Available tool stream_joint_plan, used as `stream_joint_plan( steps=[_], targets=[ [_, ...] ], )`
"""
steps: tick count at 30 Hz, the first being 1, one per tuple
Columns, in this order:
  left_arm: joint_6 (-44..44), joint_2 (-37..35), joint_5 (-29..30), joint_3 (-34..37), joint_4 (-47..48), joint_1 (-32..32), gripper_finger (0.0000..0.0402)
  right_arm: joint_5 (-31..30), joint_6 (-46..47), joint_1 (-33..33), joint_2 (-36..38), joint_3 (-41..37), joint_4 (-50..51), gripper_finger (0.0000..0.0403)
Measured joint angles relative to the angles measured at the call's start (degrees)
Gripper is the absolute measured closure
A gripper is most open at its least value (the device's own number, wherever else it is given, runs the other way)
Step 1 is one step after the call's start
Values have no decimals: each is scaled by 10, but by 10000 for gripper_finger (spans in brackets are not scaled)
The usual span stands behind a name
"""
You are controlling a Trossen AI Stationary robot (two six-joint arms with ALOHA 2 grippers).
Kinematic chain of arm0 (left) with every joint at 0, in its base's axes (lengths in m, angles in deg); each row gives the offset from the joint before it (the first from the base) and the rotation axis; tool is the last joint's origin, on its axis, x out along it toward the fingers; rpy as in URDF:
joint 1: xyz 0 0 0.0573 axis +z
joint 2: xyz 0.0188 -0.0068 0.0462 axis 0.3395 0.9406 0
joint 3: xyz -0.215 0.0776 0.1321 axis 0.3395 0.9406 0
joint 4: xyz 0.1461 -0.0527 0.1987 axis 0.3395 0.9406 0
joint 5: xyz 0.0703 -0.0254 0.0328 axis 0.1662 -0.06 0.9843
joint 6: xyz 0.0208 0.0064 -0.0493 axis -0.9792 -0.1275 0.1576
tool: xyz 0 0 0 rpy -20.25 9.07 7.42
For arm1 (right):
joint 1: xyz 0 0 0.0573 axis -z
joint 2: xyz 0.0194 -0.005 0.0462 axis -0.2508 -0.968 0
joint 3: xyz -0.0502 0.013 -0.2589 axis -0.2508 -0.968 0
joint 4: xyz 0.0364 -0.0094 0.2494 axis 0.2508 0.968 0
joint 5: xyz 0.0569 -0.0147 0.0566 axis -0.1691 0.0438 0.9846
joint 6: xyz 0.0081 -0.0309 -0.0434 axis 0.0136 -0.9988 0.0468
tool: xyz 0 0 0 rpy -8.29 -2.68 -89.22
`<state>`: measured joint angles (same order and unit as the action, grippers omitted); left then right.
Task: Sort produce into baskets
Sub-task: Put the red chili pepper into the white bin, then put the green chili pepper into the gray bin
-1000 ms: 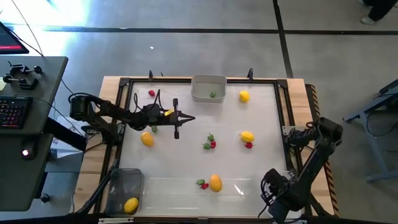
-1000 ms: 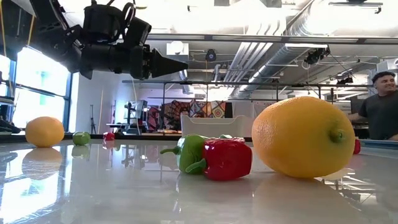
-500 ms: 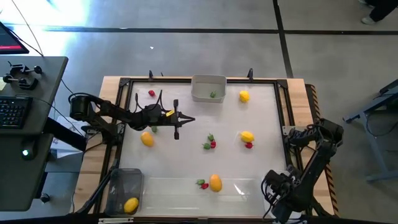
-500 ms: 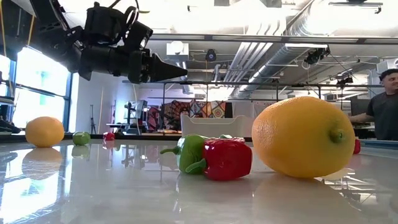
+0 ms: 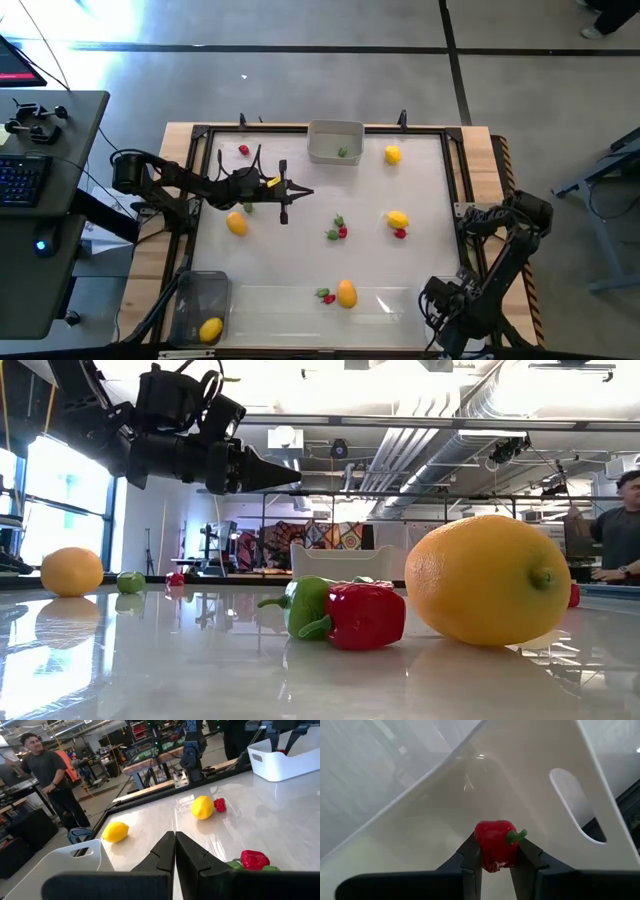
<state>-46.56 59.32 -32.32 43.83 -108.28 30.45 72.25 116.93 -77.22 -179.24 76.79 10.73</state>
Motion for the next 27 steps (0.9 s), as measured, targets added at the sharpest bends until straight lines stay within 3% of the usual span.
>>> stream_joint_plan(
  steps=[7,20,27],
  targets=[
    [4,0,0,0,1,0,401,27,2,1,2,-1,4,333],
    [15,0,0,0,5,0,401,70,24,18,2,-1,37,234],
    [15,0,0,0,5,0,402,69,14,28,2,40,73,231]
  ],
)
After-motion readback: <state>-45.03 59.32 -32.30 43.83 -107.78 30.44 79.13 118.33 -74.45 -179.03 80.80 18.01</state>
